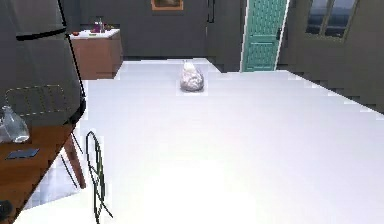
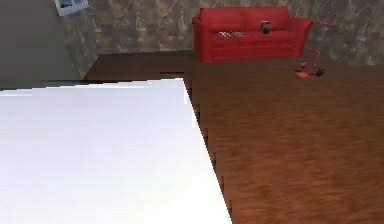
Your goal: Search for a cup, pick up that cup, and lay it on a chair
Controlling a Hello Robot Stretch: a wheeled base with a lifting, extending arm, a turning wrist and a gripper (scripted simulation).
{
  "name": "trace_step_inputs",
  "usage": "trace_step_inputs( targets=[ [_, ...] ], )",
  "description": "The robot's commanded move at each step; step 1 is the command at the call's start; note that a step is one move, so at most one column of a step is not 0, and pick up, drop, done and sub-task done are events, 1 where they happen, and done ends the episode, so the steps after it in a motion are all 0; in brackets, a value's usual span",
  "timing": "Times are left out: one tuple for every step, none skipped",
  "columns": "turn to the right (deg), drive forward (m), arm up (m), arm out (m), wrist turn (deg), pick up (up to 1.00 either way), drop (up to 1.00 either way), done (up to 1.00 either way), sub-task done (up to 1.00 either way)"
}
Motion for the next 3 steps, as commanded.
trace_step_inputs(
  targets=[
    [-45.0,0.0,0.0,0.0,0.0,0.0,0.0,0.0,0.0],
    [-45.0,0.0,0.0,0.0,0.0,0.0,0.0,0.0,0.0],
    [-45.0,0.0,0.0,0.0,0.0,0.0,0.0,0.0,0.0]
  ],
)
